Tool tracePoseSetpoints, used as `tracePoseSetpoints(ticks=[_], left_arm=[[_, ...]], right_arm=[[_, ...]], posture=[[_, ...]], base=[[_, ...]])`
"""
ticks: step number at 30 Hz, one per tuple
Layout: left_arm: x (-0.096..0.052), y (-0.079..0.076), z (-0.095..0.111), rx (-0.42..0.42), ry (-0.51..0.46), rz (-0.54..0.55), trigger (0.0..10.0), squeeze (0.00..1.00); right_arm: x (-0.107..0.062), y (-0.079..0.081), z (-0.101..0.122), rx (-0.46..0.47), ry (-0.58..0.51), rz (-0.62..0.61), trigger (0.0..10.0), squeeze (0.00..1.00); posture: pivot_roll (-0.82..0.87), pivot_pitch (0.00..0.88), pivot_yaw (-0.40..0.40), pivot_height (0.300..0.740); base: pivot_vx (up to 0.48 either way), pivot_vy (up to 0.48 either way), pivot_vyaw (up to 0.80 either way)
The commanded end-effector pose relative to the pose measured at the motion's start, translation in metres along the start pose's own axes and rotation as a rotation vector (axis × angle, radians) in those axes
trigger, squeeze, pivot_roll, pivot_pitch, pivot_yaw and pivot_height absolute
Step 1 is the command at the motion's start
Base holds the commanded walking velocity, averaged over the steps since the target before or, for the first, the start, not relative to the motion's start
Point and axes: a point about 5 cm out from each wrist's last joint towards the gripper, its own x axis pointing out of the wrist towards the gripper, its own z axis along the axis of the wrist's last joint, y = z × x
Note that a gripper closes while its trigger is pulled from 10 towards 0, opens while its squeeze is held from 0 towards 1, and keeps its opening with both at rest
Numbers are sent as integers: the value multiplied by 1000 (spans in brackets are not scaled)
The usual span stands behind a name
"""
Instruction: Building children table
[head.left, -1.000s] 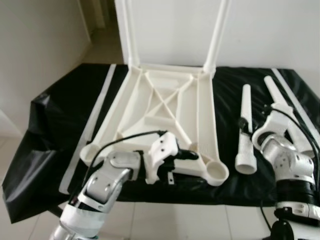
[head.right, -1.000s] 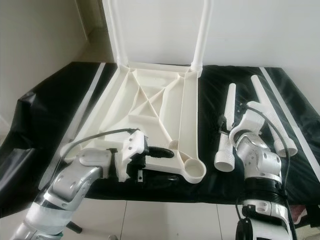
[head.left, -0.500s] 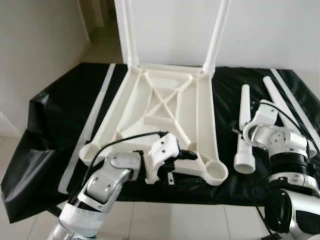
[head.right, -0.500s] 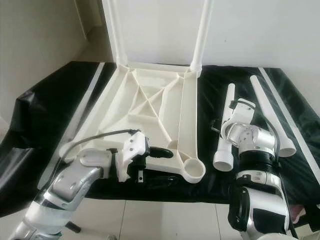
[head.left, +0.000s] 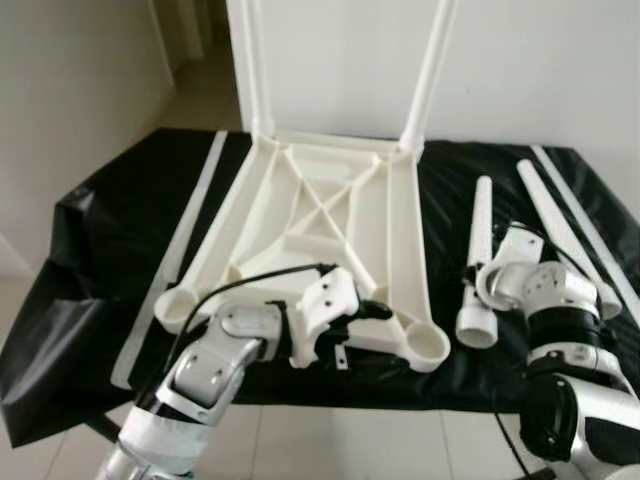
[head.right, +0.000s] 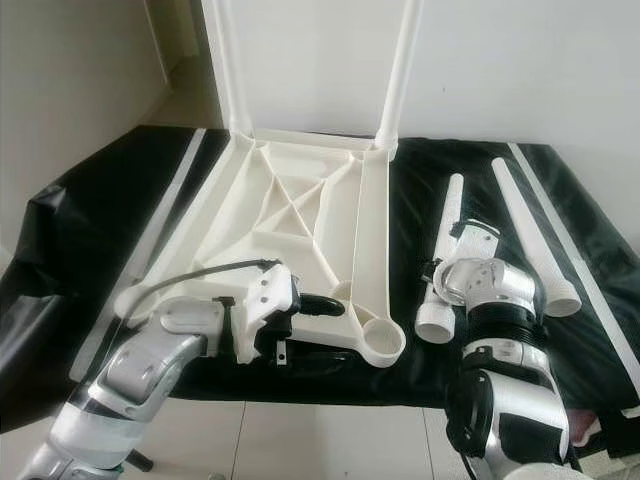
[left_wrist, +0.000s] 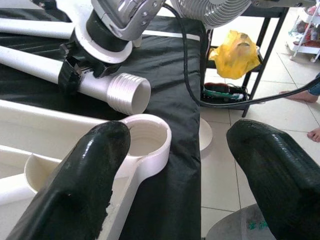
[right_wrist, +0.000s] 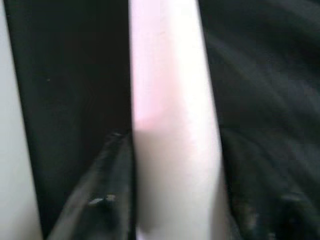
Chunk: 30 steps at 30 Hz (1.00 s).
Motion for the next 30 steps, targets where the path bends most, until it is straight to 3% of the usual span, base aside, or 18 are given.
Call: tracePoseSetpoints(ticks=[1,6,8,11,13,14,15,16,18,21,23,27,30], left_arm=[[-2,5,0,-1,7,92,10000,0],[-2,8,0,2,9,99,10000,0],[-4,10,1,-6,8,106,10000,0],[-4,10,1,-7,9,107,10000,0],[-4,11,0,-9,13,109,10000,0],[-5,14,2,-12,7,122,10000,0],[-5,14,2,-12,7,122,10000,0],[-6,18,4,-6,-12,144,10000,0],[-8,35,13,-56,-88,245,10000,0],[-9,42,15,-85,-113,283,10000,0],[-12,56,18,-120,-127,353,10000,0],[-15,69,15,-127,-91,429,10000,0],[-21,94,10,-140,-28,576,10000,0]], right_arm=[[2,3,-6,14,41,13,0,0],[2,5,-3,9,30,23,0,0],[-5,8,11,24,-62,39,0,0],[-6,8,13,34,-75,38,0,0],[-10,8,19,-12,-139,43,0,0],[-17,11,28,-62,-255,70,7569,0],[-17,11,28,-62,-255,70,7569,0],[-25,16,35,-106,-354,113,10000,0],[-40,24,40,-156,-527,212,10000,0],[-47,26,40,-171,-604,266,10000,0],[-60,29,37,-207,-720,346,10000,0],[-66,30,31,-231,-755,389,10000,0],[-74,26,19,-276,-816,394,10000,0]], posture=[[1,0,-30,740],[1,0,-30,740],[0,0,-28,740],[0,0,-29,740],[1,0,-31,740],[-7,0,-27,740],[-7,0,-27,740],[-7,0,-27,740],[-16,0,-15,740],[-19,0,-11,740],[-20,0,-9,740],[-23,0,4,740],[-28,0,11,740]], base=[[0,0,0],[0,0,0],[0,0,0],[0,0,0],[0,0,0],[0,0,0],[0,0,0],[0,0,0],[0,0,0],[0,0,0],[0,0,0],[0,0,0],[0,0,0]])
